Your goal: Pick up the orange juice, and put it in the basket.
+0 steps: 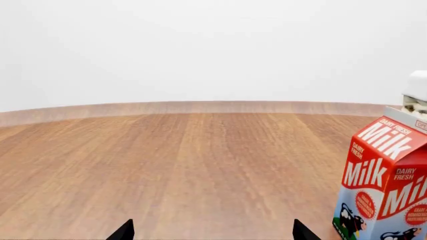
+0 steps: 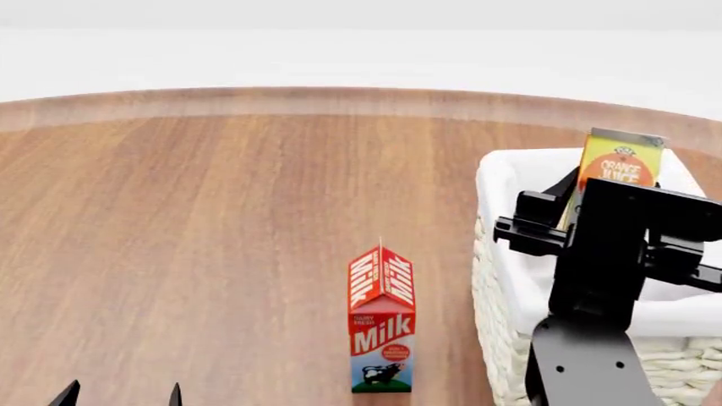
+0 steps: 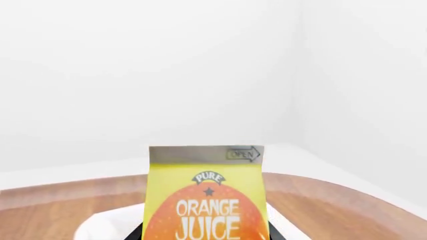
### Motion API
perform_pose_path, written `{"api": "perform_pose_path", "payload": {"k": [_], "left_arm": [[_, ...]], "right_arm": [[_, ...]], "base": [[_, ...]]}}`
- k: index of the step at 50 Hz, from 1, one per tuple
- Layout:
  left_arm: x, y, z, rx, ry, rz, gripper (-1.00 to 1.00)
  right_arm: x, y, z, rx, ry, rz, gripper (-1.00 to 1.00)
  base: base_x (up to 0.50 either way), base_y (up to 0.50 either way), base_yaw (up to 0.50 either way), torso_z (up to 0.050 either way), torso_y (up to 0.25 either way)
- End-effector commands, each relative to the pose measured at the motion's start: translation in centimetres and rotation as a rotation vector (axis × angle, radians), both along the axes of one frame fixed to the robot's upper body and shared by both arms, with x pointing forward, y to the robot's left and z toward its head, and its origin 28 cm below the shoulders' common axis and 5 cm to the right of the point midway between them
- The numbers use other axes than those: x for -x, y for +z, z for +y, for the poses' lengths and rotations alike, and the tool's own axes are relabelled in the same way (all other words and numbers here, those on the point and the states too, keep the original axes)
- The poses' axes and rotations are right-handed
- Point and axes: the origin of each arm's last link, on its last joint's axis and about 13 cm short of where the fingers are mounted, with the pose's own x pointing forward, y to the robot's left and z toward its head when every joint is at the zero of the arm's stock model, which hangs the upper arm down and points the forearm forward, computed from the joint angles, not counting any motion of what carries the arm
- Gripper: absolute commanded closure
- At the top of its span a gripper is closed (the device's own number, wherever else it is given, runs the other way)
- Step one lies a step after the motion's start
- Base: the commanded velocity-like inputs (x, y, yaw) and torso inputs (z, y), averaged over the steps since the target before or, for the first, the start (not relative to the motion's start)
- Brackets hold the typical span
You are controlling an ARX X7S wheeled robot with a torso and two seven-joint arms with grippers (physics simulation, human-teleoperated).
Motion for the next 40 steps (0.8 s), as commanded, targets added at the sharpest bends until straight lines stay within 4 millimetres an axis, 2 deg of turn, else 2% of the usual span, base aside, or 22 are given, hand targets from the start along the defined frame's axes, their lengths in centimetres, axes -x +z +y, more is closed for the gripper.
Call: {"api": "perform_pose_path", "payload": {"k": [1, 15, 16, 36, 40], "left_arm": [[0.0, 0.0, 0.0, 0.0, 0.0, 0.0, -1.0], [0.0, 0.0, 0.0, 0.0, 0.0, 0.0, -1.0], [0.0, 0.0, 0.0, 0.0, 0.0, 0.0, -1.0], [0.0, 0.0, 0.0, 0.0, 0.0, 0.0, -1.0], [0.0, 0.0, 0.0, 0.0, 0.0, 0.0, -1.0]], "right_arm": [[-0.7, 0.2, -0.2, 0.063, -0.016, -0.013, 1.0], [-1.3, 0.0, -0.5, 0.075, -0.022, 0.0, 1.0], [-1.3, 0.0, -0.5, 0.078, -0.032, -0.004, -1.0], [-0.8, 0.8, 0.2, 0.096, -0.009, -0.018, -1.0], [-0.1, 1.5, 0.6, 0.083, 0.029, -0.072, -1.0]], "base": [[0.0, 0.0, 0.0, 0.0, 0.0], [0.0, 0.0, 0.0, 0.0, 0.001], [0.0, 0.0, 0.0, 0.0, 0.0], [0.0, 0.0, 0.0, 0.0, 0.0], [0.0, 0.0, 0.0, 0.0, 0.0]]}}
